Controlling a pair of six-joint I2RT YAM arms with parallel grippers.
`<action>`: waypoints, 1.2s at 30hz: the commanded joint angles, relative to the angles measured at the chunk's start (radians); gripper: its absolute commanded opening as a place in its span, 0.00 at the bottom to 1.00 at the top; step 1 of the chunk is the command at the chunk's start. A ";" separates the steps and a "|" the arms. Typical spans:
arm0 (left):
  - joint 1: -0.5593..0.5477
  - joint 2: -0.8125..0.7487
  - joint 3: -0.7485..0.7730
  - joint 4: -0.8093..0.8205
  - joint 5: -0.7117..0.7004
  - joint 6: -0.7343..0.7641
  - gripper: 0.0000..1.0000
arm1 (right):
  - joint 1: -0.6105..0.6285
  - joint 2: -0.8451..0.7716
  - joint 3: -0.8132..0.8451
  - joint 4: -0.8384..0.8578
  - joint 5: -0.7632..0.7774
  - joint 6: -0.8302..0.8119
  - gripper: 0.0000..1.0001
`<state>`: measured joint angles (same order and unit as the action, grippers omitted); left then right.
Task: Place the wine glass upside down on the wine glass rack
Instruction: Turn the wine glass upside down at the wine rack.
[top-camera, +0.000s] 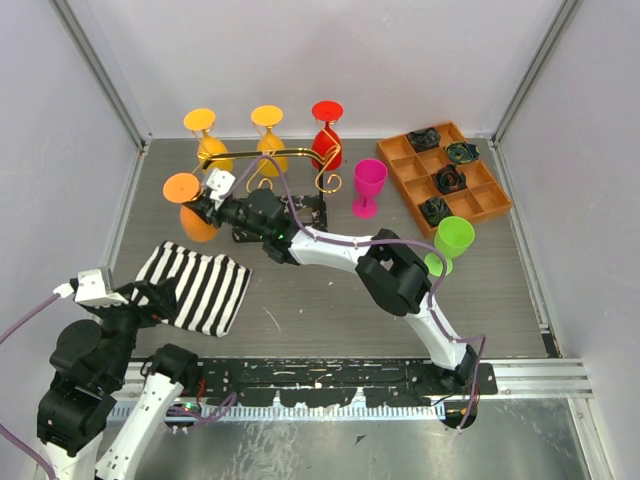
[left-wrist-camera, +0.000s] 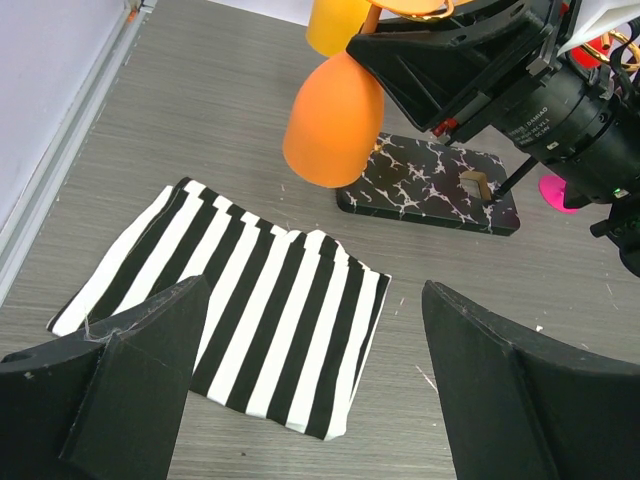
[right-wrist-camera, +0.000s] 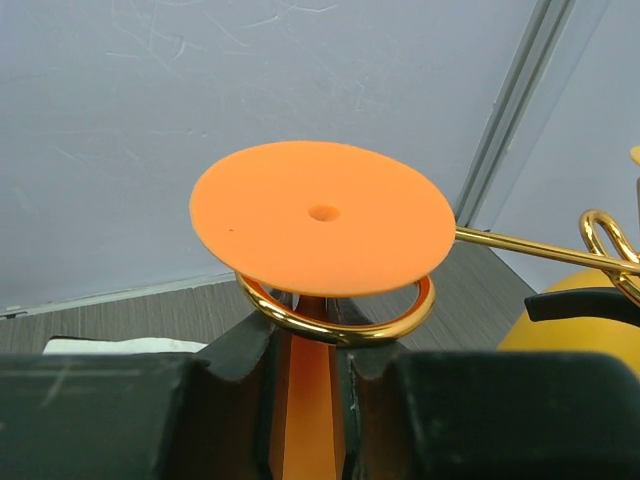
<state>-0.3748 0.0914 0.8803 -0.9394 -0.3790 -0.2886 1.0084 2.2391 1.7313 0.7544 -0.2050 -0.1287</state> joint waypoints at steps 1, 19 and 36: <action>0.007 -0.007 -0.016 0.034 0.005 0.012 0.94 | 0.005 -0.052 -0.015 0.081 -0.030 0.002 0.06; 0.010 -0.004 -0.016 0.036 0.005 0.012 0.94 | 0.007 -0.137 -0.139 0.190 0.001 0.040 0.01; 0.010 -0.004 -0.018 0.036 0.006 0.012 0.94 | 0.006 -0.174 -0.207 0.269 0.120 0.077 0.00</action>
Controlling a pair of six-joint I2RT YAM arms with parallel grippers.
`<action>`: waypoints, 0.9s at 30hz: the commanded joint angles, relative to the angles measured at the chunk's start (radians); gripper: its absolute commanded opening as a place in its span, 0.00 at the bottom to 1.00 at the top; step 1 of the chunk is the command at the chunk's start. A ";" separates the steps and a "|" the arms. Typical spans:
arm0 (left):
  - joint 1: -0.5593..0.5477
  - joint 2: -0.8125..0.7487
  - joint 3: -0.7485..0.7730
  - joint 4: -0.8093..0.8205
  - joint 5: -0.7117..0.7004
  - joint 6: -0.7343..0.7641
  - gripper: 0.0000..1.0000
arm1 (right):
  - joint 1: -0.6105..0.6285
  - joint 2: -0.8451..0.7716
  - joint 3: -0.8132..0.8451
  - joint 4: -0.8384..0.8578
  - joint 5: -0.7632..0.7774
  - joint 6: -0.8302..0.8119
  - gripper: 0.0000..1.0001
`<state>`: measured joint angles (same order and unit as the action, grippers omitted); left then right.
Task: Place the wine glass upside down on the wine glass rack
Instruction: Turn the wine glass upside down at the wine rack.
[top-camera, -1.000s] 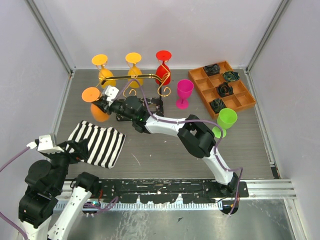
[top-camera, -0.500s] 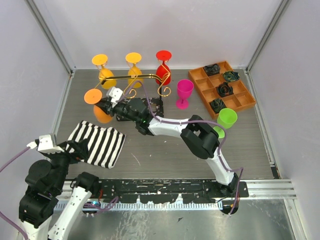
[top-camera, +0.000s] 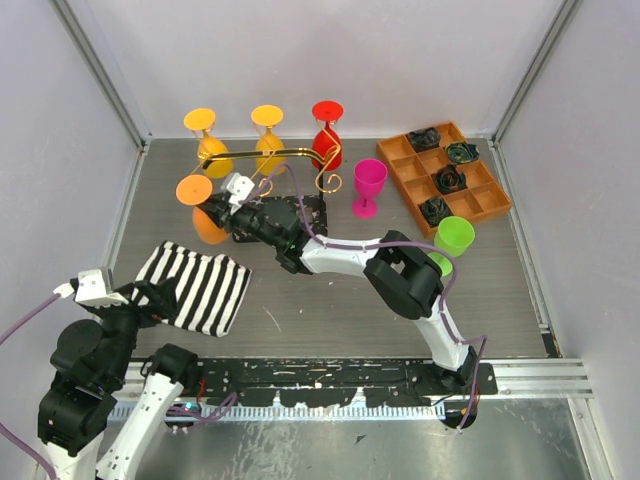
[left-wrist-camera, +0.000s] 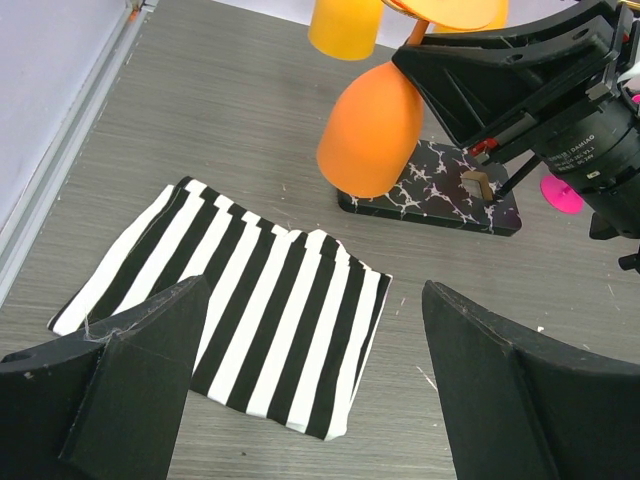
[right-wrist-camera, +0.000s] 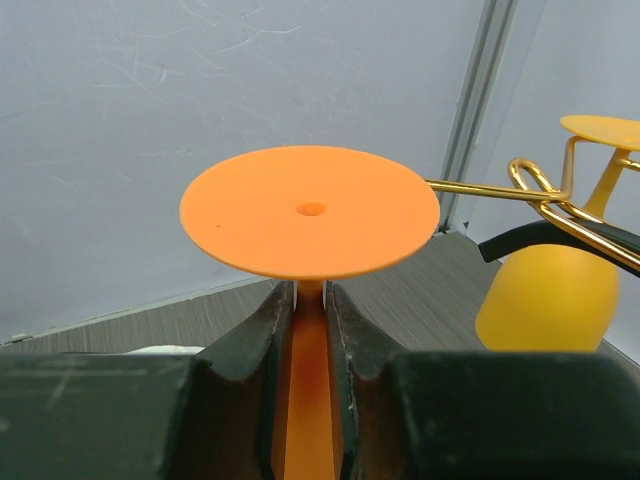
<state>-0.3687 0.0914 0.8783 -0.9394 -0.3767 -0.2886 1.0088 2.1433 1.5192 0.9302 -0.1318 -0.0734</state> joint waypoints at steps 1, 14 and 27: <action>0.005 -0.005 -0.016 0.035 0.004 0.012 0.94 | 0.005 -0.078 0.007 0.093 0.049 0.027 0.00; 0.005 -0.003 -0.015 0.035 0.003 0.013 0.94 | 0.007 -0.063 0.070 -0.023 0.109 0.034 0.06; 0.007 -0.002 -0.015 0.036 0.004 0.013 0.94 | 0.007 -0.048 0.124 -0.109 0.057 0.026 0.20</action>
<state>-0.3679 0.0914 0.8780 -0.9394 -0.3767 -0.2882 1.0088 2.1418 1.6081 0.7959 -0.0570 -0.0429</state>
